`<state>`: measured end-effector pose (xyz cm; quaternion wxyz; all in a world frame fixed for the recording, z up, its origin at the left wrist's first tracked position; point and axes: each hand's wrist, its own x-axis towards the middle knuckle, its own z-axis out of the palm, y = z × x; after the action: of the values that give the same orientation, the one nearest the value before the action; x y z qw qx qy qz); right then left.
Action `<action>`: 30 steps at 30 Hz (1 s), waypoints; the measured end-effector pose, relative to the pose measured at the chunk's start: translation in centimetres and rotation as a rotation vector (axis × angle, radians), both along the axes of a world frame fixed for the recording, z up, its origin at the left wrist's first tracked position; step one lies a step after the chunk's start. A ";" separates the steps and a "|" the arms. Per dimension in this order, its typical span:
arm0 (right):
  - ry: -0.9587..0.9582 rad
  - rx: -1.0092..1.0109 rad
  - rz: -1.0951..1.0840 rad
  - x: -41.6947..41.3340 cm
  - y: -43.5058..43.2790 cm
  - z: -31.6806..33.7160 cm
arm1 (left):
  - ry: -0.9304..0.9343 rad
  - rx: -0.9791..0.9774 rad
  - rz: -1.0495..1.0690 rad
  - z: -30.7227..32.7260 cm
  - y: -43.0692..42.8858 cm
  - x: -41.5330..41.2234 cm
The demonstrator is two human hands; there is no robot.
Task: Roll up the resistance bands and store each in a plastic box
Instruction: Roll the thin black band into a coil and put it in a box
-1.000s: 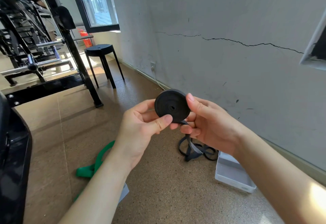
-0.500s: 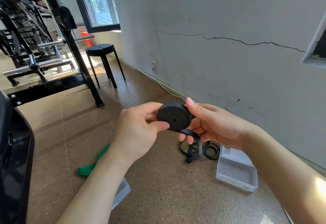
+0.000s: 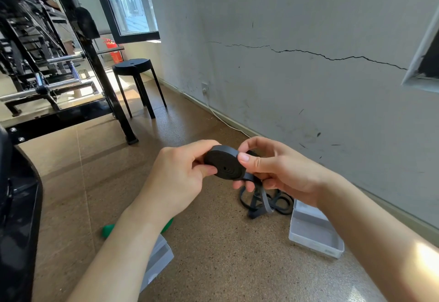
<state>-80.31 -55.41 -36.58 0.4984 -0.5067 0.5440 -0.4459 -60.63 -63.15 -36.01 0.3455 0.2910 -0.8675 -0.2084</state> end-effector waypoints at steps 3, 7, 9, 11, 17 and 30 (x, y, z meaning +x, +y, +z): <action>-0.073 0.011 0.010 0.4 -0.1 0.0 | -0.075 -0.120 0.023 0.2 -0.2 0.0; -0.010 -0.004 -0.020 1.0 -0.4 -0.3 | -0.183 -0.227 0.065 0.3 -0.3 -0.2; -0.011 -0.013 -0.026 0.8 -0.3 -0.4 | -0.104 -0.099 0.030 0.0 -0.2 -0.1; -0.071 -0.031 -0.013 0.5 -0.2 -0.4 | 0.083 0.184 -0.002 -0.1 -0.2 0.1; -0.384 -0.096 0.133 0.1 -0.6 -0.6 | 0.555 0.744 -0.212 -0.4 0.5 -1.0; -0.027 -0.002 0.011 0.2 -0.5 0.0 | 0.321 0.304 0.047 0.4 0.7 -0.9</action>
<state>-80.12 -55.94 -36.60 0.5077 -0.5042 0.5341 -0.4504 -61.53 -62.42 -35.63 0.4359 0.3230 -0.7530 -0.3723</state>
